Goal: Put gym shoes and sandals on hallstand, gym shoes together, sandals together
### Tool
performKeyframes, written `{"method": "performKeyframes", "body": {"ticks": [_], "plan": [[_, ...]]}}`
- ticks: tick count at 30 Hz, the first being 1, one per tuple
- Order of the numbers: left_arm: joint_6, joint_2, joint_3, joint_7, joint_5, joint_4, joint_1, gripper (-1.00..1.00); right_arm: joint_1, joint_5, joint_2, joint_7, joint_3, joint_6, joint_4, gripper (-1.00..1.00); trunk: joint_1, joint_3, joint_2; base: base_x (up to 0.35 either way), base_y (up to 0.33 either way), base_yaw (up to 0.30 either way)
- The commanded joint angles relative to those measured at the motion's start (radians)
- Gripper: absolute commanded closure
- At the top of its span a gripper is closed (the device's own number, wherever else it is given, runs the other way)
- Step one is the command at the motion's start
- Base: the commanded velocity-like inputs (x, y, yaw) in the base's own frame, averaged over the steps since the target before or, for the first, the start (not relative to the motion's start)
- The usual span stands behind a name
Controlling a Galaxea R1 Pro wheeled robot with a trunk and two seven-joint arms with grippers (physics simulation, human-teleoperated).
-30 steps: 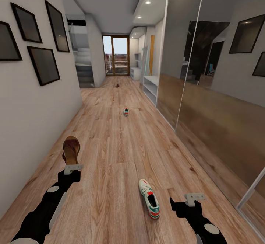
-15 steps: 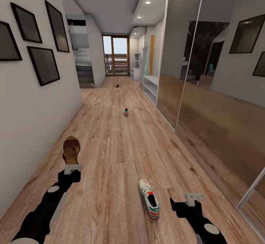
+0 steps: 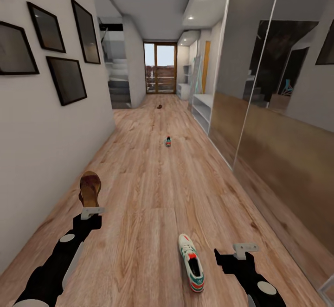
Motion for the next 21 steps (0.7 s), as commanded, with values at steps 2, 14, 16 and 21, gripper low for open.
{"method": "performKeyframes", "body": {"ticks": [2,14,16,21], "plan": [[0.006,0.0,0.001,-0.002,-0.004,-0.002,0.0,1.0,0.0,0.001,0.0,0.0,0.0,0.005,-0.001,-1.0,0.0,-0.001,0.0,0.038,-0.03,0.265],[0.005,0.0,0.001,-0.003,-0.002,-0.002,0.0,1.0,0.0,-0.001,0.0,0.002,0.001,0.002,0.0,-1.0,0.0,-0.001,0.0,0.004,-0.003,0.037],[0.005,0.0,0.001,-0.004,-0.002,-0.001,0.0,1.0,0.0,0.0,0.001,0.001,0.002,-0.005,0.006,-1.0,0.0,-0.001,0.0,0.0,0.0,0.0],[0.003,0.0,0.001,-0.006,-0.001,0.001,0.0,1.0,-0.057,0.0,0.001,0.001,0.0,-0.011,0.099,-1.0,0.0,-0.001,0.0,0.0,0.0,0.0]]}}
